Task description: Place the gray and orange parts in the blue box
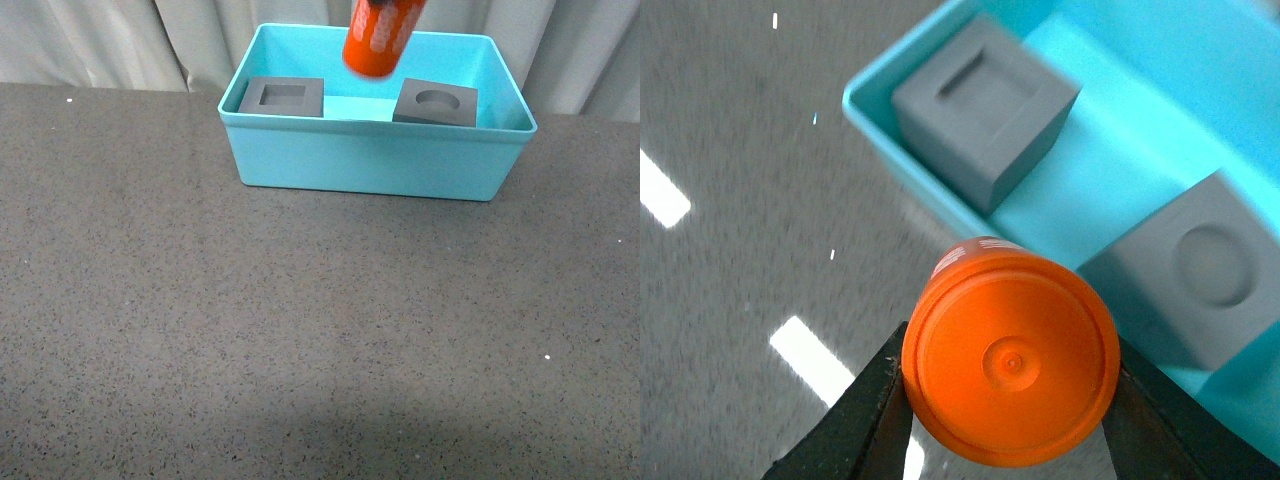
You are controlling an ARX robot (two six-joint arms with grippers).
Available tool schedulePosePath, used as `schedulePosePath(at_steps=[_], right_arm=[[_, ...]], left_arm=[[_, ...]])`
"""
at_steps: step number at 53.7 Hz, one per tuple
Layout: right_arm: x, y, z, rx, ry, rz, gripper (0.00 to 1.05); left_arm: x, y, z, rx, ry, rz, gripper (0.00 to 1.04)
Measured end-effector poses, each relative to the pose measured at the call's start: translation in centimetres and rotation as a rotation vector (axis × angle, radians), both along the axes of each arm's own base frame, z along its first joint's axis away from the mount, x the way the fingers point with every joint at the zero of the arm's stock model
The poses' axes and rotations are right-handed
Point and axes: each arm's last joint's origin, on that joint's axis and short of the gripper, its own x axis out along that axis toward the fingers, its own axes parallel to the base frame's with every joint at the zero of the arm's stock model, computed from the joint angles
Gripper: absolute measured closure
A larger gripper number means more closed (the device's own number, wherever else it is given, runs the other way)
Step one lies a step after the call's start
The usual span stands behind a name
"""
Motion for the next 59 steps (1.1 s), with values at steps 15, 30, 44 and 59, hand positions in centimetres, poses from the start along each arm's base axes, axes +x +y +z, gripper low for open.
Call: schedulePosePath(at_steps=[15,30,44,59], right_arm=[[8.1,1.1,-2.0,-0.043,0.053,-0.068,0.61],[11.7,3.7,-7.8,-0.116,0.187,-0.061,0.61],[11.8,4.1,-10.6,-0.168,0.255,-0.065,0.61],[12.1,4.1,-11.8,-0.203,0.284,-0.094,0.61]], left_arm=[[0.0,0.0,0.0,0.0,0.0,0.0,0.07],[0.0,0.0,0.0,0.0,0.0,0.0,0.07],[0.0,0.0,0.0,0.0,0.001,0.0,0.07],[0.0,0.0,0.0,0.0,0.001,0.0,0.07]])
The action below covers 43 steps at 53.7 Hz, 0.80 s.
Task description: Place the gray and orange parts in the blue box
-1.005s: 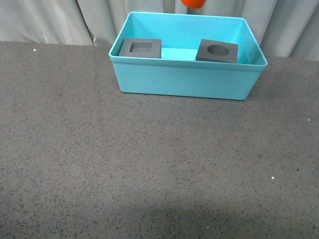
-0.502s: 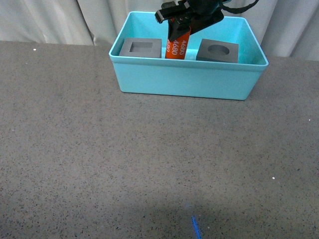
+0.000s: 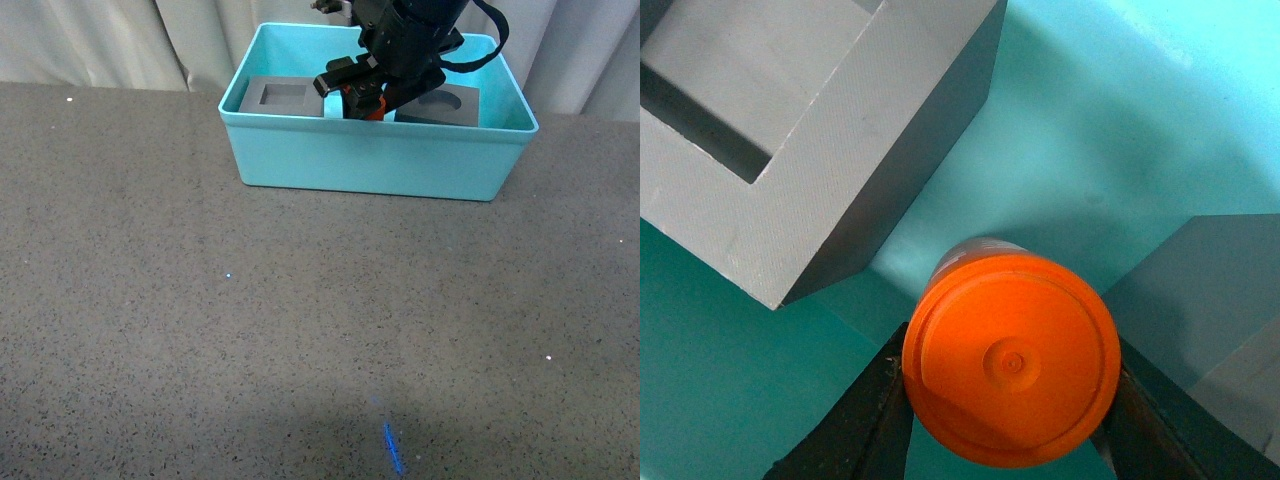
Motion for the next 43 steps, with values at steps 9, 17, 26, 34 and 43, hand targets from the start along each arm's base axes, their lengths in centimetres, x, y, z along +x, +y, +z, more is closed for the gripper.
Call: schedulePosePath(at_steps=[9,17,26,34,43], right_arm=[[0.0,0.0,-0.2,-0.01,-0.01,-0.006,0.58],[-0.1,-0.2,0.1,0.014,-0.016,-0.017,0.38],[-0.8,-1.2,1.6,0.101,-0.044,-0.044,0.12],[-2.4,-3.3,5.5,0.187,-0.157,-0.094,0.1],[-6.8,-6.6,11.2,0.27,-0.373,-0.163,0.1]], left_arm=[[0.0,0.0,0.0,0.0,0.0,0.0,0.07],[0.0,0.0,0.0,0.0,0.0,0.0,0.07],[0.0,0.0,0.0,0.0,0.0,0.0,0.07],[0.0,0.0,0.0,0.0,0.0,0.0,0.07],[0.0,0.0,0.0,0.0,0.0,0.0,0.07]])
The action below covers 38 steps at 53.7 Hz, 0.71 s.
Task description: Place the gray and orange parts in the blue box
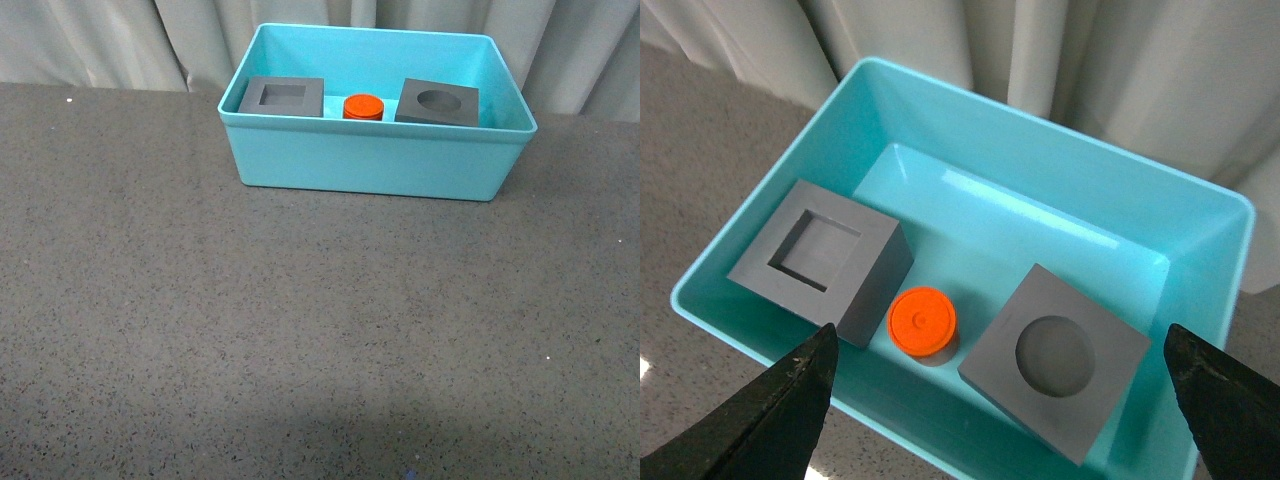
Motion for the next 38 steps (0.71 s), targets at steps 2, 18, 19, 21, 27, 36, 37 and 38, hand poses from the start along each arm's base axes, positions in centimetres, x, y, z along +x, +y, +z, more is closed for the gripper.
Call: schedulePosePath(at_steps=[2,18,19,21,27,36,37,38], right_arm=[[-1.1,-0.6,0.4,0.017,-0.012,-0.016,0.1],[-10.2,-4.7,-0.2,-0.051,-0.136,-0.24,0.1],[-10.8,-4.9,-0.1,-0.062,-0.154,-0.256,0.1],[-12.3,-5.4,0.1,-0.095,-0.194,-0.298,0.1],[-15.1,-6.6,-0.3,-0.178,-0.248,-0.42,0.1],[-18.8,-8.0,-1.3,-0.262,-0.295,-0.531,0.1],[-19.2,-8.1,-1.3,-0.264,-0.31,-0.544,0.1],[-19.7,-8.3,-1.1,-0.259,-0.332,-0.555,0.1]], left_arm=[[0.0,0.0,0.0,0.0,0.0,0.0,0.07],[0.0,0.0,0.0,0.0,0.0,0.0,0.07],[0.0,0.0,0.0,0.0,0.0,0.0,0.07],[0.0,0.0,0.0,0.0,0.0,0.0,0.07],[0.0,0.0,0.0,0.0,0.0,0.0,0.07],[0.0,0.0,0.0,0.0,0.0,0.0,0.07],[0.0,0.0,0.0,0.0,0.0,0.0,0.07],[0.0,0.0,0.0,0.0,0.0,0.0,0.07]])
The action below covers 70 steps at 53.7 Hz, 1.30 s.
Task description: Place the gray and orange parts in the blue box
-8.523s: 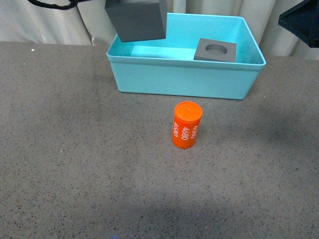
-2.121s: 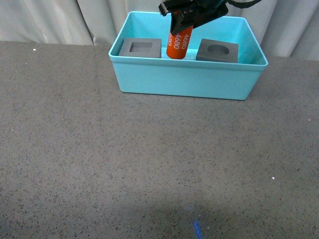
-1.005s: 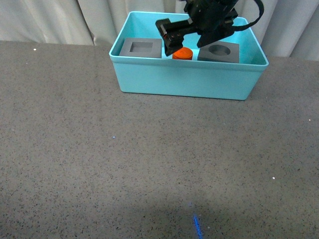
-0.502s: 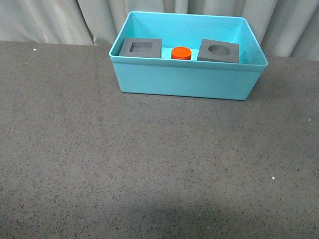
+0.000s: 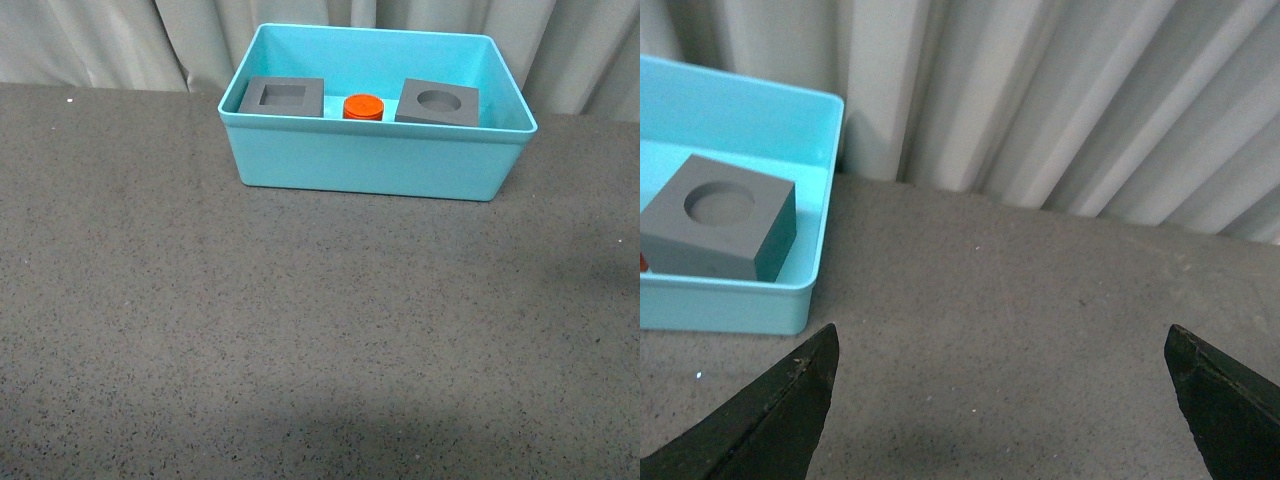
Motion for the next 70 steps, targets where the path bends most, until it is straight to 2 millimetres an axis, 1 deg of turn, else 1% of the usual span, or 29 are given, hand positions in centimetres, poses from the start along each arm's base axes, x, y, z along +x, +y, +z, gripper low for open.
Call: schedulePosePath(at_steps=[2,6,11,14,20,23,24,27,32,34,37,39,40,47,53,70], right_arm=[[-0.9,-0.3,0.4,0.003,-0.04,-0.02,0.1],[-2.1,-0.6,0.9,0.013,-0.095,-0.033,0.1],[-3.8,-1.1,0.8,-0.003,-0.174,-0.049,0.1],[-4.1,-1.2,0.7,-0.015,-0.18,-0.051,0.1],[-4.1,-1.3,0.4,-0.015,-0.179,-0.032,0.11],[-4.3,-1.5,0.1,0.075,-0.253,0.069,0.19],[-4.6,-1.7,-0.2,0.122,-0.29,0.127,0.24],[-5.5,-2.0,-0.9,0.197,-0.323,0.2,0.36],[-6.8,-2.7,-2.3,0.235,-0.323,0.201,0.6],[-7.2,-2.9,-2.7,0.241,-0.321,0.197,0.67],[-7.5,-3.1,-3.0,0.243,-0.321,0.194,0.74],[-7.8,-3.2,-3.2,0.246,-0.324,0.195,0.81],[-7.9,-3.2,-3.3,0.247,-0.324,0.196,0.83],[-8.9,-3.8,-4.1,0.252,-0.323,0.215,1.05],[-9.9,-4.7,-4.9,0.251,-0.324,0.189,1.04],[-11.6,-4.7,-5.9,0.252,-0.325,0.195,1.04]], left_arm=[[0.0,0.0,0.0,0.0,0.0,0.0,0.07],[0.0,0.0,0.0,0.0,0.0,0.0,0.07],[0.0,0.0,0.0,0.0,0.0,0.0,0.07],[0.0,0.0,0.0,0.0,0.0,0.0,0.07],[0.0,0.0,0.0,0.0,0.0,0.0,0.07],[0.0,0.0,0.0,0.0,0.0,0.0,0.07],[0.0,0.0,0.0,0.0,0.0,0.0,0.07],[0.0,0.0,0.0,0.0,0.0,0.001,0.07],[0.0,0.0,0.0,0.0,0.0,0.0,0.07],[0.0,0.0,0.0,0.0,0.0,0.0,0.07],[0.0,0.0,0.0,0.0,0.0,0.0,0.07],[0.0,0.0,0.0,0.0,0.0,0.0,0.07],[0.0,0.0,0.0,0.0,0.0,0.0,0.07],[0.0,0.0,0.0,0.0,0.0,0.0,0.07],[0.0,0.0,0.0,0.0,0.0,0.0,0.07],[0.0,0.0,0.0,0.0,0.0,0.0,0.07]])
